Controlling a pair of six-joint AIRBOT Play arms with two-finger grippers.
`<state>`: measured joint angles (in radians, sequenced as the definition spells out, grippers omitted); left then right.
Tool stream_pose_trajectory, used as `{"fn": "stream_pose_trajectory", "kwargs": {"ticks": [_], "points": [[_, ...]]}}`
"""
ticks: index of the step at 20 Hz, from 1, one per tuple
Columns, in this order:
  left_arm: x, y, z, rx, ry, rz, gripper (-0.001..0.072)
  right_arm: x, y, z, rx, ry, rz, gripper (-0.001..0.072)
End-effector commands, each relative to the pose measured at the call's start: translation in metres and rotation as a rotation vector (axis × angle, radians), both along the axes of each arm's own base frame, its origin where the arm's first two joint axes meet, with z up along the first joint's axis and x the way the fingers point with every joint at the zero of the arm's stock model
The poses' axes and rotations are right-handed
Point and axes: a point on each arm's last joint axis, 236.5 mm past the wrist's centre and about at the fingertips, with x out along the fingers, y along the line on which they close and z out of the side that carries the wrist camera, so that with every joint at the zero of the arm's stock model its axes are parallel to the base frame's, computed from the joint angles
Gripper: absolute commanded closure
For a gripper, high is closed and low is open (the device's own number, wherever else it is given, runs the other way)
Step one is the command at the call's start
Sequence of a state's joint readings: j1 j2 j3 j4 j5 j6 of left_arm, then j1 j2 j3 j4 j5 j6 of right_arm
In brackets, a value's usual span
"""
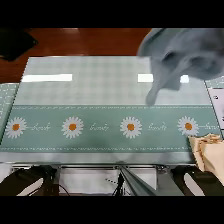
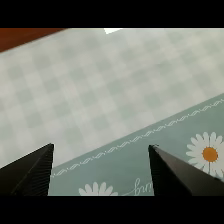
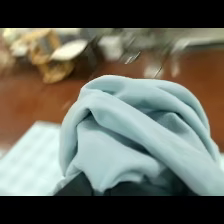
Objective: Fold the shirts.
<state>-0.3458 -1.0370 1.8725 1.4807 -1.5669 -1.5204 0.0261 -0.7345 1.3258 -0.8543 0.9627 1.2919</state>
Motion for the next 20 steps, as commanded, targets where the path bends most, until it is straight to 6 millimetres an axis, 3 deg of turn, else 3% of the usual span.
{"fn": "stream_pose_trajectory", "kwargs": {"ticks": [1, 7, 10, 13, 15, 17, 19, 20], "points": [[-0.006, 0.002, -0.03, 0.036, 0.097, 0.001, -0.0006, -0.01, 0.059, -0.075, -0.224, 0.173, 0.187, 0.0689], [-0.006, 0.003, -0.122, 0.116, 0.321, 0.002, -0.0006, 0.014, 0.133, -0.207, -0.482, 0.406, 0.344, 0.0689], [-0.003, 0.0, -0.169, 0.132, 0.392, 0.005, -0.0007, 0.031, 0.129, -0.281, -0.591, 0.549, 0.34, 0.0689], [-0.004, -0.024, -0.204, 0.045, 0.439, -0.029, -0.0007, 0.036, 0.122, -0.335, -0.667, 0.651, 0.34, 0.0689], [-0.004, -0.04, -0.222, -0.021, 0.462, -0.04, -0.0007, 0.04, 0.122, -0.349, -0.681, 0.666, 0.336, 0.0681], [-0.003, -0.048, -0.236, -0.062, 0.481, -0.04, -0.0007, 0.054, 0.117, -0.343, -0.702, 0.603, 0.3, 0.0469], [0.0, -0.05, -0.249, -0.067, 0.494, -0.033, -0.0007, 0.071, 0.104, -0.322, -0.689, 0.552, 0.23, 0.03], [0.002, -0.051, -0.256, -0.065, 0.503, -0.028, -0.0007, 0.076, 0.096, -0.309, -0.666, 0.538, 0.199, 0.0271]]}}
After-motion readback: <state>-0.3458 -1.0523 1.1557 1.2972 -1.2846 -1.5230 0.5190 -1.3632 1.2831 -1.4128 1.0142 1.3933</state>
